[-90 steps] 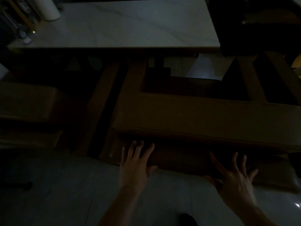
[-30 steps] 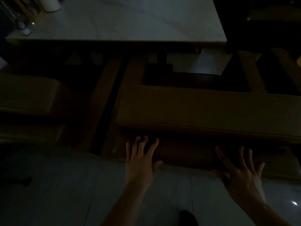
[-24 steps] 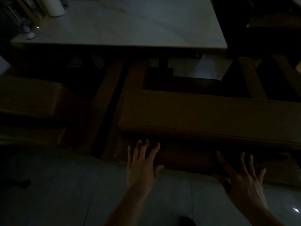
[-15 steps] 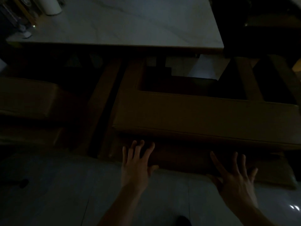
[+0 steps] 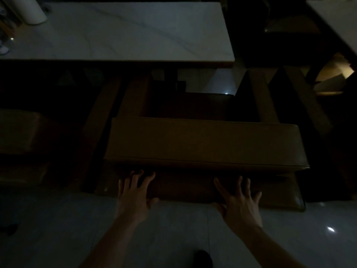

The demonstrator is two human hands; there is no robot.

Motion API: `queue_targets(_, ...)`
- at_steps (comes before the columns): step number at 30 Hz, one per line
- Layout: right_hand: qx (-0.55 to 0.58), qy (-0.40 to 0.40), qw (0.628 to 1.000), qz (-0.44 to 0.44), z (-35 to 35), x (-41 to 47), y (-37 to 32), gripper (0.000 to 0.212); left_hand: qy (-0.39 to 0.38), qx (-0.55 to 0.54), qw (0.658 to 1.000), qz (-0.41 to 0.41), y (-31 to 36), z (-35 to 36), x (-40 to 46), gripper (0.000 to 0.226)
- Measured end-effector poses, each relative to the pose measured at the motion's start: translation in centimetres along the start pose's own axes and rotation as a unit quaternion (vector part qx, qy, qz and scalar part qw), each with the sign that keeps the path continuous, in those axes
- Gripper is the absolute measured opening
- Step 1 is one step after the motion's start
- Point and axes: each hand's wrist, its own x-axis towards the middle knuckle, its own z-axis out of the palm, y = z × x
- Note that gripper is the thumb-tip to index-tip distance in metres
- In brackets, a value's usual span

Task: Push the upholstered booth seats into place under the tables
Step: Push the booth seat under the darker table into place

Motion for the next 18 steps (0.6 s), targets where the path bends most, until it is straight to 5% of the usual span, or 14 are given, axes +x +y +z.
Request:
queue_targets(11,0.063,-0.096,0.993,0.002,-4.2,-1.4,0.5,0.081,-0.195,-0.013,0.981,0.005,-0.2,-4.8,1.1,0.089)
queue_targets(18,0.127,-0.077,0.987,0.053,-7.7,-6.9,1.6,0.081,-0.203,-0.055,0.975,0.066,1.6,-8.2,-3.1,0.084)
